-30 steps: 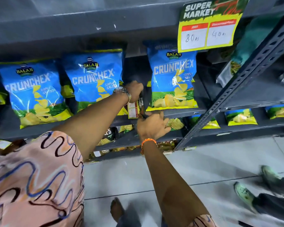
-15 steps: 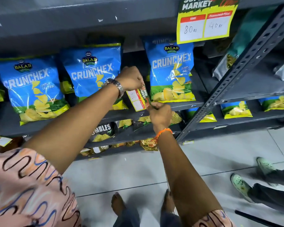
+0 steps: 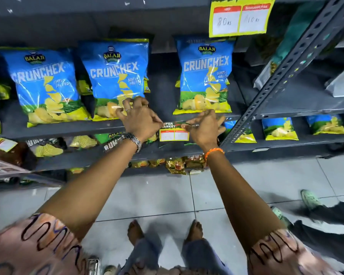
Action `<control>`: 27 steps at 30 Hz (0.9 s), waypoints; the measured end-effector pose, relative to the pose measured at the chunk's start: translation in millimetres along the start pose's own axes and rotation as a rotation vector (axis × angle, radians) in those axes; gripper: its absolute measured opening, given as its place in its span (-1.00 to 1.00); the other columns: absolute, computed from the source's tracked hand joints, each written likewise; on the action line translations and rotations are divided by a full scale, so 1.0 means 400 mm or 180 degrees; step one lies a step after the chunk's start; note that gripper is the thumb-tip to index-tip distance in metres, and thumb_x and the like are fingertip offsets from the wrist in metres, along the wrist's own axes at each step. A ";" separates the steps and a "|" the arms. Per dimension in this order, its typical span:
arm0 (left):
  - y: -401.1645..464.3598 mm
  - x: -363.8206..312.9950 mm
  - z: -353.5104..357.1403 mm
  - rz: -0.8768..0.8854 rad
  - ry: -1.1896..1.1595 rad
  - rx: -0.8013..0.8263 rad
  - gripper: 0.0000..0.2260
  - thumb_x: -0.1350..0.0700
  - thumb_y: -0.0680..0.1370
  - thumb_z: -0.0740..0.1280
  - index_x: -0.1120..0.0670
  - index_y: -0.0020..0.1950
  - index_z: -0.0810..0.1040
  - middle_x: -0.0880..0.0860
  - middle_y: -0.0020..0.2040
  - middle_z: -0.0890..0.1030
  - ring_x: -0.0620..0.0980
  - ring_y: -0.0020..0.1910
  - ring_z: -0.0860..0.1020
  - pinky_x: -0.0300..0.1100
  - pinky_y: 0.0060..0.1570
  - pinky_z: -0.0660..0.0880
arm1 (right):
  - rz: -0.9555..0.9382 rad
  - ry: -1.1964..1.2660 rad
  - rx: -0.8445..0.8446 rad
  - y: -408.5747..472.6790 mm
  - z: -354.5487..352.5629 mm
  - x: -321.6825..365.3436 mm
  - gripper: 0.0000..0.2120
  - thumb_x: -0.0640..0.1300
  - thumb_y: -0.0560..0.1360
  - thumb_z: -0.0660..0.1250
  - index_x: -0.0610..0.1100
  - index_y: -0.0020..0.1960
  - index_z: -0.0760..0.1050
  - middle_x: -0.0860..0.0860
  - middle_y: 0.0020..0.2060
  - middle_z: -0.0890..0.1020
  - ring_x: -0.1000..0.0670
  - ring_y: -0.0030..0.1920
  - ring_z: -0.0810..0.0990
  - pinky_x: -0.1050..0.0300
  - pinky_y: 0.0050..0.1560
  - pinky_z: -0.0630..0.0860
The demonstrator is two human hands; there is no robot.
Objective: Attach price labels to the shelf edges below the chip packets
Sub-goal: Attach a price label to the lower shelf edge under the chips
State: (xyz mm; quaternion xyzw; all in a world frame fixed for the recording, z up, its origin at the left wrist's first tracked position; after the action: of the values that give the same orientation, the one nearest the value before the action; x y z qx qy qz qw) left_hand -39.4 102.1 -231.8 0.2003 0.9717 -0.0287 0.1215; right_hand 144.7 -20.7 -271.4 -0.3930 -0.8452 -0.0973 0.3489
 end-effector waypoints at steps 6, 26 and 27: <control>0.027 -0.001 0.014 -0.0053 0.0402 -0.0447 -0.83 -0.15 0.31 0.51 -0.15 -0.16 0.75 -0.01 0.38 0.42 0.25 0.46 0.26 0.33 0.37 0.10 | -0.0279 -0.0629 -0.0282 0.062 0.007 0.048 -0.76 0.16 0.28 0.62 0.04 -0.31 0.63 0.00 0.15 0.43 -0.18 0.20 0.30 -0.16 0.16 0.25; 0.048 -0.012 0.074 0.0135 0.0572 -0.0685 -0.90 -0.01 0.33 0.44 -0.10 -0.19 0.71 -0.05 0.27 0.44 0.15 0.29 0.31 0.12 0.21 0.09 | -0.0174 -0.0934 -0.0494 0.110 0.053 0.013 -0.84 0.14 0.35 0.56 0.08 -0.16 0.71 0.03 0.13 0.47 -0.16 0.21 0.35 -0.09 0.12 0.25; 0.049 -0.014 0.076 0.0170 0.0564 -0.0665 -0.90 -0.01 0.33 0.43 -0.09 -0.20 0.71 -0.04 0.27 0.44 0.16 0.30 0.32 0.12 0.22 0.09 | -0.0183 -0.0972 -0.0516 0.108 0.052 0.012 -0.82 0.17 0.35 0.55 0.09 -0.16 0.71 0.03 0.12 0.47 -0.16 0.20 0.35 -0.09 0.12 0.26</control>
State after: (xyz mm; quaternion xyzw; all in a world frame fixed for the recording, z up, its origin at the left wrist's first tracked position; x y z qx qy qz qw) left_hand -20.0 114.7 -259.9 0.2141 0.9707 0.0937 0.0561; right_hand 163.5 20.4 -288.3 -0.4056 -0.8886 -0.1143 0.1808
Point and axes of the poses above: each hand's wrist, its own y-axis towards the middle knuckle, its own z-axis out of the palm, x = y × z, the point moved 7 cm from there along y, towards the middle knuckle
